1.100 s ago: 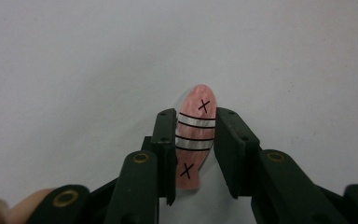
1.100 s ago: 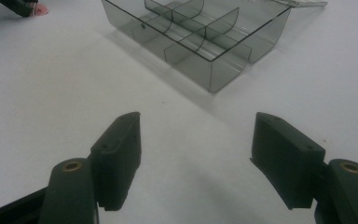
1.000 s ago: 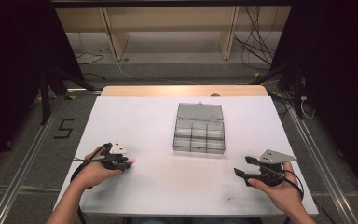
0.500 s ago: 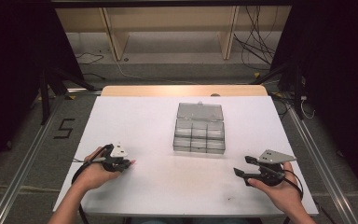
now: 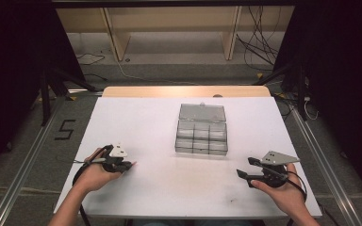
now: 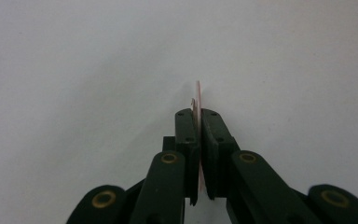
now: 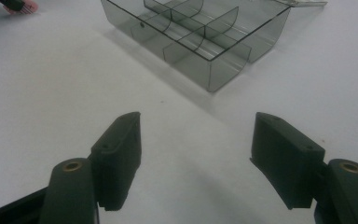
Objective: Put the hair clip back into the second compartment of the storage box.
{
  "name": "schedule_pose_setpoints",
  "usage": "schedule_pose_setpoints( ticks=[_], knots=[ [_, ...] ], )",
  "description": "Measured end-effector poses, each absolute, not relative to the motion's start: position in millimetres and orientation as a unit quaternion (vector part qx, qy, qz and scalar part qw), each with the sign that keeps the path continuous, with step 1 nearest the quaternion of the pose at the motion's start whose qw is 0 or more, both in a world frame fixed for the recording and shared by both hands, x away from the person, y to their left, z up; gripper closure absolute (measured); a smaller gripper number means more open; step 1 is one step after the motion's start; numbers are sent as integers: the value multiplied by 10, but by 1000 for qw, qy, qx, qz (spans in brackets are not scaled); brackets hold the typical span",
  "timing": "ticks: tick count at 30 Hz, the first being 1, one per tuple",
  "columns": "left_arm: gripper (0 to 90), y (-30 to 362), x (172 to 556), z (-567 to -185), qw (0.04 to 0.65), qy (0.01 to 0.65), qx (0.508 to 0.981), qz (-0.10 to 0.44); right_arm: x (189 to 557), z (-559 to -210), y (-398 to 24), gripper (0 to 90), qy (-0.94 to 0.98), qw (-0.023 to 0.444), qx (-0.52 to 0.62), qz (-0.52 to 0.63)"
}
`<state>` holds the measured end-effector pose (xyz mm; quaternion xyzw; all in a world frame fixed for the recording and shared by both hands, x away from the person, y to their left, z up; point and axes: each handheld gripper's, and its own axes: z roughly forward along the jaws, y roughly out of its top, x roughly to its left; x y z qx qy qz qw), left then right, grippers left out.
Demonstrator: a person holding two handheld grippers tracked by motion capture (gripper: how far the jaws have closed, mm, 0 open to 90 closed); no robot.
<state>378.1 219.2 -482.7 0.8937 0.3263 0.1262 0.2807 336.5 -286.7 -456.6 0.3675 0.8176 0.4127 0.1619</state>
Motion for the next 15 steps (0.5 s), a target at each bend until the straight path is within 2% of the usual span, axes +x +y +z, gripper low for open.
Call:
schedule_pose_setpoints(
  ticks=[15],
  knots=[
    [859,2228,3793,-4806,290,333,888,126,3375,-4588,-2867,342,819,160,371,408]
  ],
)
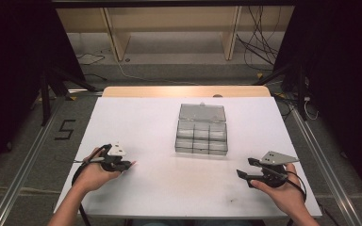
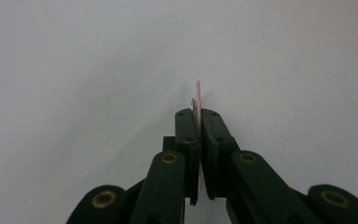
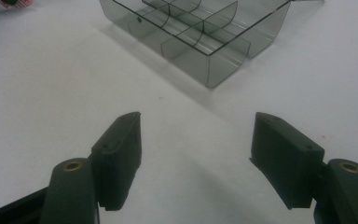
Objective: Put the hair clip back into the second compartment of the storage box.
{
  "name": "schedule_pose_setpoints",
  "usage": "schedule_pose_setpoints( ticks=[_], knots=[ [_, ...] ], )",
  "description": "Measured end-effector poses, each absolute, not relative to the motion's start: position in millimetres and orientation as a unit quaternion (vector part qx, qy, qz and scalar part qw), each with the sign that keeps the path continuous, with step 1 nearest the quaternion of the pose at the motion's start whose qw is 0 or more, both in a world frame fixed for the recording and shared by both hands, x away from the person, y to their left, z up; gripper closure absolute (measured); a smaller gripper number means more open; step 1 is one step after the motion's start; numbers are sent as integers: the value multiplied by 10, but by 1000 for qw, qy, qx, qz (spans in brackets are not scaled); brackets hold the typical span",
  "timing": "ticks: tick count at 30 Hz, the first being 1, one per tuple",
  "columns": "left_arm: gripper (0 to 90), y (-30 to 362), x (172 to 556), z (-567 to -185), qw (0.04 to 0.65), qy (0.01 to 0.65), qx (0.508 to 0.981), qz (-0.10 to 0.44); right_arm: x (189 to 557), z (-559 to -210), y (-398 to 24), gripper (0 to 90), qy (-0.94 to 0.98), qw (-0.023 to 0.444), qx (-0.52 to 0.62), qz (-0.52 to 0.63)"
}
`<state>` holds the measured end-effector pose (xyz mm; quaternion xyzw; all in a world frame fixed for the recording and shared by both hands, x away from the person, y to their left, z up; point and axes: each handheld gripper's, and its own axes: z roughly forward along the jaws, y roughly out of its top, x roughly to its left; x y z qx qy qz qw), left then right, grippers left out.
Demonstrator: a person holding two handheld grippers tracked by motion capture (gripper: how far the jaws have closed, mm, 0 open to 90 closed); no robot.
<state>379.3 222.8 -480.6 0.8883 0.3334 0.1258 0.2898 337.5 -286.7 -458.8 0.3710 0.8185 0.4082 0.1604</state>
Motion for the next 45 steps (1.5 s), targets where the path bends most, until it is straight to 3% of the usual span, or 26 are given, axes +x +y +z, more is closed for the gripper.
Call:
schedule_pose_setpoints(
  ticks=[45],
  knots=[
    [859,2027,3818,-4523,379,359,837,167,3379,-4614,-2854,343,821,153,371,407]
  ],
)
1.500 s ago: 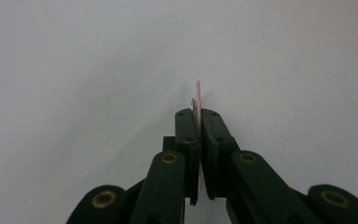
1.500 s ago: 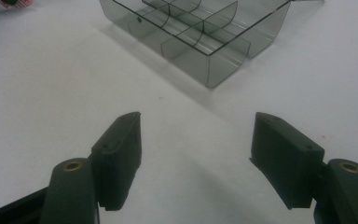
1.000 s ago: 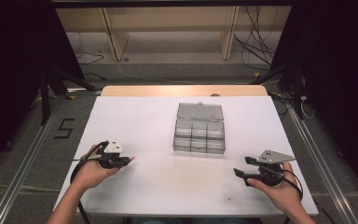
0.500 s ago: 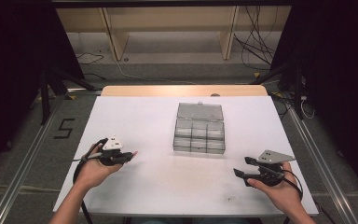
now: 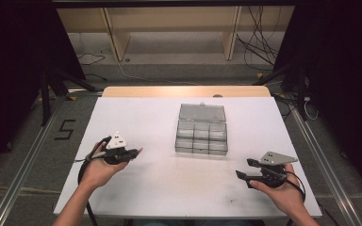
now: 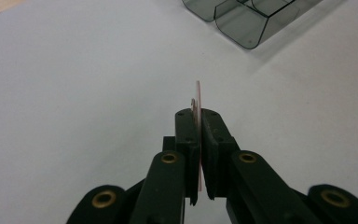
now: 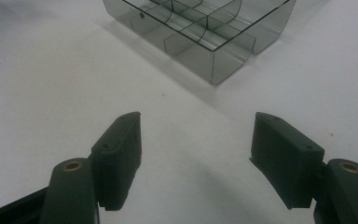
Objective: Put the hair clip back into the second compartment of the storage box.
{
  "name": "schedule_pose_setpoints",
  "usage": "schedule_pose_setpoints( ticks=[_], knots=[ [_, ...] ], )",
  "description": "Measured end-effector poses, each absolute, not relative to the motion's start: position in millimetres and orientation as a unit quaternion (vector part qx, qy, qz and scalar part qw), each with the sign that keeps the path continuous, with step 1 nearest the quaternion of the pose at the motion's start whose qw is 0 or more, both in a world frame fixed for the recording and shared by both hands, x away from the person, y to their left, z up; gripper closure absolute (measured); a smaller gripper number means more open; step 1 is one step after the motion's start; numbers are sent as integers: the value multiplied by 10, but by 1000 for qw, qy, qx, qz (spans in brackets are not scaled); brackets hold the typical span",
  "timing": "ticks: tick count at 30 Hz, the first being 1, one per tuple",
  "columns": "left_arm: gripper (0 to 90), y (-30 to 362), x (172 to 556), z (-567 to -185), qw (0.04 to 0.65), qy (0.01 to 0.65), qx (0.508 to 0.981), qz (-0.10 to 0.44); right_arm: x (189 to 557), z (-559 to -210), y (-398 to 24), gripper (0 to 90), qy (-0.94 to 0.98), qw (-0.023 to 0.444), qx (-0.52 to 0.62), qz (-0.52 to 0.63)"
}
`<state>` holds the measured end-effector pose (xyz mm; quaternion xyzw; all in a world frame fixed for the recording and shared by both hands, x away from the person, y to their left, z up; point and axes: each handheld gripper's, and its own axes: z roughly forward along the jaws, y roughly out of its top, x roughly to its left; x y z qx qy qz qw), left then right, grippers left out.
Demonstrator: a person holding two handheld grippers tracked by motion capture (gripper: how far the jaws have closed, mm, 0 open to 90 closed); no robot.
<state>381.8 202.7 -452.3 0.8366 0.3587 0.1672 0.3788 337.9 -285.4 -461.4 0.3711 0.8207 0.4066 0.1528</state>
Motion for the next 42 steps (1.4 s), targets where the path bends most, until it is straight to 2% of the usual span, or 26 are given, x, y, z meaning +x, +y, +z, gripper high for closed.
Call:
schedule_pose_setpoints(
  ticks=[42],
  knots=[
    [859,1444,3908,-4307,399,309,848,164,3366,-4621,-2883,341,818,154,376,407]
  ],
)
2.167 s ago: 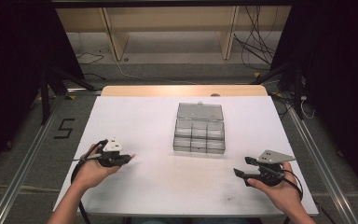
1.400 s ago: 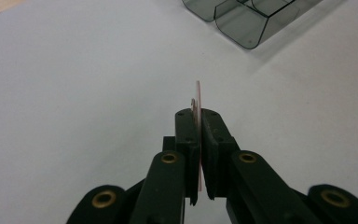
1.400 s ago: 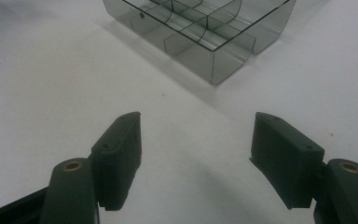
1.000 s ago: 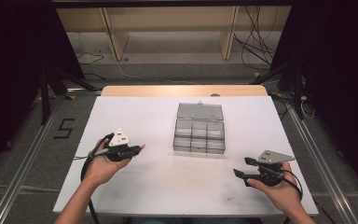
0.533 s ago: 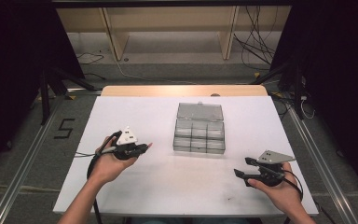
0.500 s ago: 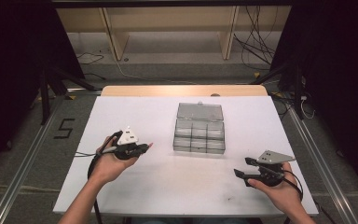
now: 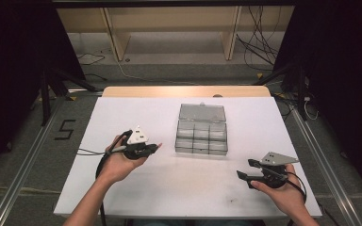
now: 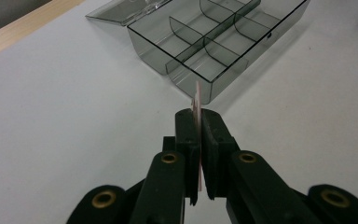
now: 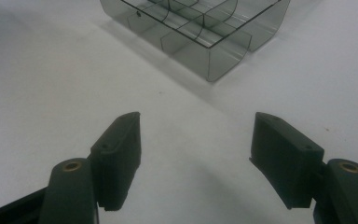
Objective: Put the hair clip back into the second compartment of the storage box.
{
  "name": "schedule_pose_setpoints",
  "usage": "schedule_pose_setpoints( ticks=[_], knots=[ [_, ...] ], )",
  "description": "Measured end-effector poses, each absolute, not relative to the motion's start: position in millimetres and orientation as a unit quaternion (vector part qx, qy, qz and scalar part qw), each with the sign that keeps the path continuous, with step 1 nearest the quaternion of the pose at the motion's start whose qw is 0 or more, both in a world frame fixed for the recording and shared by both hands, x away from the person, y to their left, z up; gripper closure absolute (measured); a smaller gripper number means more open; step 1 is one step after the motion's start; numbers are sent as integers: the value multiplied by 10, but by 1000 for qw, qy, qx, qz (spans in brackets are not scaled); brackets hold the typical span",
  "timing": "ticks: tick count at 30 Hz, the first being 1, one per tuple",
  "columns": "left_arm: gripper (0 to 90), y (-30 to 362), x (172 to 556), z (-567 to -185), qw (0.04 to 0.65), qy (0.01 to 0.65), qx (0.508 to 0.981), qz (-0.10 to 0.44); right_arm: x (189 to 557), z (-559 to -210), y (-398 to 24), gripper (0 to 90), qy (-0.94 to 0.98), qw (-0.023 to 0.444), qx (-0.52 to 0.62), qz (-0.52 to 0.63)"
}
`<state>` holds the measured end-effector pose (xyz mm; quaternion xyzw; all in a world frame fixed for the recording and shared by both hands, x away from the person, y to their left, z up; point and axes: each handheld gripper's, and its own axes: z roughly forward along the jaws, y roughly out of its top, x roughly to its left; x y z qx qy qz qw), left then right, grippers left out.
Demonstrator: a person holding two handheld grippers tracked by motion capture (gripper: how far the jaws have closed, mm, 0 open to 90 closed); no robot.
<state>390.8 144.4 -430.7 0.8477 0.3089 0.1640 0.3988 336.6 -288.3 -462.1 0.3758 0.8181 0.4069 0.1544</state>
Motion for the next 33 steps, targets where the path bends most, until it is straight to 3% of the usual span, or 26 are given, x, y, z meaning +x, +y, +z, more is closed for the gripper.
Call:
schedule_pose_setpoints(
  ticks=[33],
  knots=[
    [859,1006,4033,-4236,400,279,858,161,3358,-4631,-2892,339,818,153,377,406]
  ],
)
